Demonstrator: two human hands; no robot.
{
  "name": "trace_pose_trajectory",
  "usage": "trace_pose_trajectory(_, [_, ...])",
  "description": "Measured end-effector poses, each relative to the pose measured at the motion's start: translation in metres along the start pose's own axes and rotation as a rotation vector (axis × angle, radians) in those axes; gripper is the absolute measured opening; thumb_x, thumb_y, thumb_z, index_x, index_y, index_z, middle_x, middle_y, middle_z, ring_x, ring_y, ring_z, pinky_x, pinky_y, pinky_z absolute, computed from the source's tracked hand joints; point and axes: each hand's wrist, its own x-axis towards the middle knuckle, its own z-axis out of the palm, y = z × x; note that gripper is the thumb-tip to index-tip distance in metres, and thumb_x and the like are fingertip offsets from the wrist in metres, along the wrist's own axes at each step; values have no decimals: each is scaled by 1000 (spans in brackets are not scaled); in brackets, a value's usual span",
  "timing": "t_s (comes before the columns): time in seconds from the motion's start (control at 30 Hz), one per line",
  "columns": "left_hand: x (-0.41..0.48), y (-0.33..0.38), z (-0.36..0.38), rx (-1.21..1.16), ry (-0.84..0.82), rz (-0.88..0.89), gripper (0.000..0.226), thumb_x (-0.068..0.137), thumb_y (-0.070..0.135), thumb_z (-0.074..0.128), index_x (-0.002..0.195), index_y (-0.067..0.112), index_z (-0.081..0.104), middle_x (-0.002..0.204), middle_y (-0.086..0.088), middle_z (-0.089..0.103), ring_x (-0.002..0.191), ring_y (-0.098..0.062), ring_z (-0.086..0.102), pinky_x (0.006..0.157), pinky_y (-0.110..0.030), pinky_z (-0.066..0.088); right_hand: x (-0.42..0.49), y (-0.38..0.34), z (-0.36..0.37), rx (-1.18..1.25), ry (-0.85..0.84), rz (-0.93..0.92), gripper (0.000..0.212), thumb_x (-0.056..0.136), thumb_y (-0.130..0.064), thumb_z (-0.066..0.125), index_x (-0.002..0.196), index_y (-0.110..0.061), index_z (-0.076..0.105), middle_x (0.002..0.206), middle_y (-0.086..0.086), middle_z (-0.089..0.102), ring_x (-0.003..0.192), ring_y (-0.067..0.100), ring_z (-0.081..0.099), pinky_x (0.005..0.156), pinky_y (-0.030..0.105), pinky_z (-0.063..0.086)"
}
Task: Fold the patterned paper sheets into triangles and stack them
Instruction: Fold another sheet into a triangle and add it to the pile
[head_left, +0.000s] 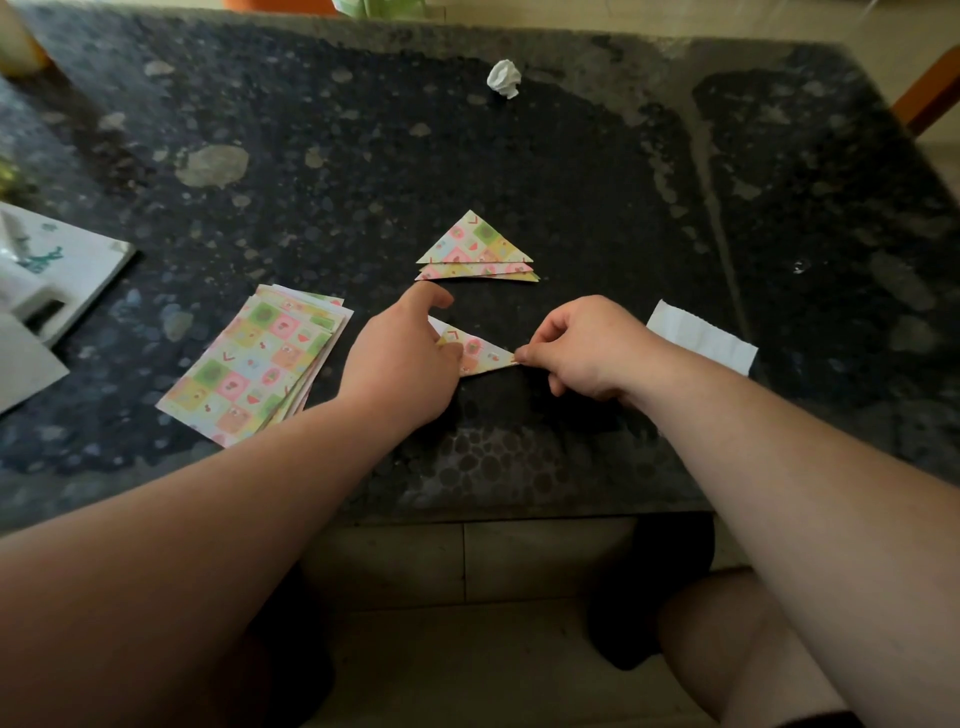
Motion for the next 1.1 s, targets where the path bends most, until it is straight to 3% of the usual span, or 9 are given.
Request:
trace_pose_trajectory(0.2, [1,0,0,4,-15,-16,48,96,25,67,139,35,48,98,8,64,97,-16,61,77,-31,45,0,0,0,-21,15,21,24,94,-45,72,85,-22,71,63,-1,72,67,14,66,60,30,46])
trace_pose_trajectory(0.4, [0,-1,1,2,-7,-14,48,96,23,66,139,34,48,92,10,64,89,-12,59,72,-28,42,1,1,-5,-71,-35,62,32,94,-50,70,86,-19,71,58,-1,72,58,15,60,59,30,48])
trace_pose_trajectory(0.53, [1,-1,1,7,-7,-19,47,97,25,65,139,36,48,99,8,65,95,-15,60,76,-31,45,3,5,-7,-15,-68,88,32,96,-43,70,92,-12,67,63,4,74,44,14,60,46,24,45])
trace_pose_trajectory(0.7, [2,-4,4,34,-30,-5,42,98,25,63,137,39,52,111,4,65,104,-19,61,86,-34,52,3,7,-14,0,-123,137,29,104,-39,59,99,-10,63,69,11,76,52,19,70,45,25,50])
trace_pose_trajectory(0.83, [4,-7,5,37,-26,-2,41,97,26,61,134,42,55,116,5,65,108,-19,61,81,-30,47,3,11,-21,89,-169,155,31,108,-32,52,105,-4,63,72,16,75,52,22,70,43,24,49])
trace_pose_trajectory(1.1, [4,-6,4,37,-19,-3,42,96,26,63,135,41,55,110,6,65,104,-18,61,82,-31,48,5,10,-12,-45,-147,89,40,92,-52,71,96,-13,61,70,8,77,53,18,71,49,25,51])
